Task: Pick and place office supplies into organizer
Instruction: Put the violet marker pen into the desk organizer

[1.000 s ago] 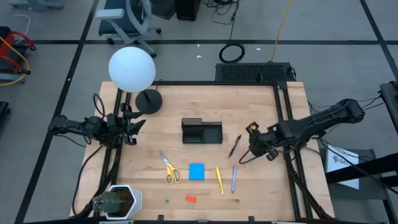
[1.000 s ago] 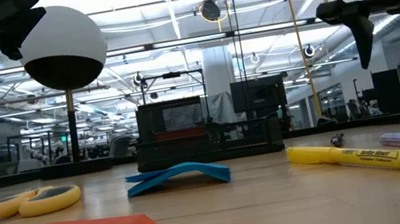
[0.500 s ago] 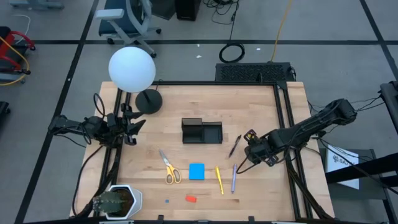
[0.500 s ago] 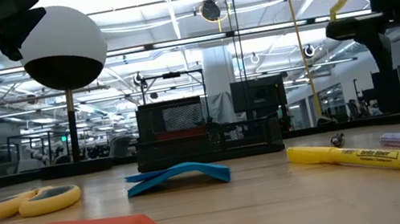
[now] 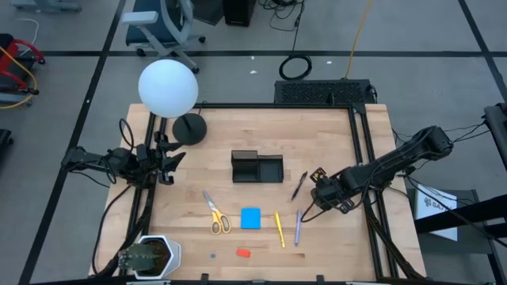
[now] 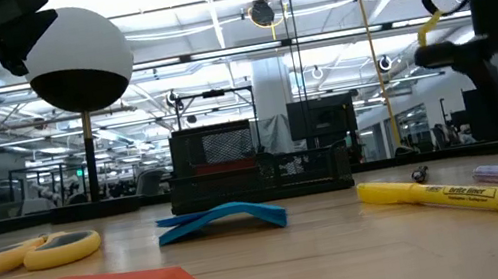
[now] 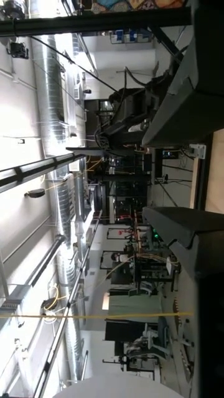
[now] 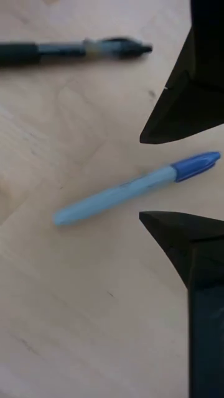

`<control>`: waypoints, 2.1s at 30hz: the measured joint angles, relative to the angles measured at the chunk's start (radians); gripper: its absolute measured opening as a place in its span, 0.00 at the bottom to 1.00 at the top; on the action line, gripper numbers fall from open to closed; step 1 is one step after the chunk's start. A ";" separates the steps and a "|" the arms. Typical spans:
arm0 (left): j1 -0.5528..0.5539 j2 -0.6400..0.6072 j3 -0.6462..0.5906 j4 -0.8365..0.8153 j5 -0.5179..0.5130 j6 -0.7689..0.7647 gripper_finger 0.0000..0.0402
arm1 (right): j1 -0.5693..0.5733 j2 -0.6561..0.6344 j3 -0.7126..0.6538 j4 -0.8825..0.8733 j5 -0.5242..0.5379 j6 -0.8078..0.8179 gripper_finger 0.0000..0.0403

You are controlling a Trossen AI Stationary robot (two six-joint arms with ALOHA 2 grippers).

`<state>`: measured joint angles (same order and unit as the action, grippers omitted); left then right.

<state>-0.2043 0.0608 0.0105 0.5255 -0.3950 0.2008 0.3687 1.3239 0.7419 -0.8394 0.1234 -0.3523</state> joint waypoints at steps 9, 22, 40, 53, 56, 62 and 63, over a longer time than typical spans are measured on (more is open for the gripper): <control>0.000 0.000 0.000 -0.001 0.000 0.000 0.42 | 0.000 -0.004 -0.138 0.181 -0.002 -0.020 0.45; 0.001 0.000 0.000 -0.001 0.000 0.006 0.42 | -0.001 -0.005 -0.164 0.207 -0.034 -0.027 0.19; 0.001 0.000 0.000 -0.001 0.000 0.015 0.42 | -0.002 0.003 -0.118 0.191 -0.044 -0.010 0.06; 0.001 0.000 0.000 -0.007 -0.018 0.029 0.42 | -0.004 0.001 -0.009 0.194 0.169 -0.023 0.06; 0.001 0.000 0.000 -0.007 -0.018 0.013 0.42 | -0.020 0.001 0.008 0.227 0.234 -0.001 0.07; 0.001 0.000 0.000 -0.008 -0.018 -0.061 0.42 | -0.064 0.000 0.019 0.356 0.283 0.020 0.06; 0.001 0.000 0.000 -0.008 -0.018 -0.071 0.42 | -0.071 0.000 0.019 0.382 0.297 0.014 0.06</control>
<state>-0.2035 0.0608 0.0105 0.5175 -0.4134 0.1298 0.2978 1.3235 0.7612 -0.4571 0.4207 -0.3381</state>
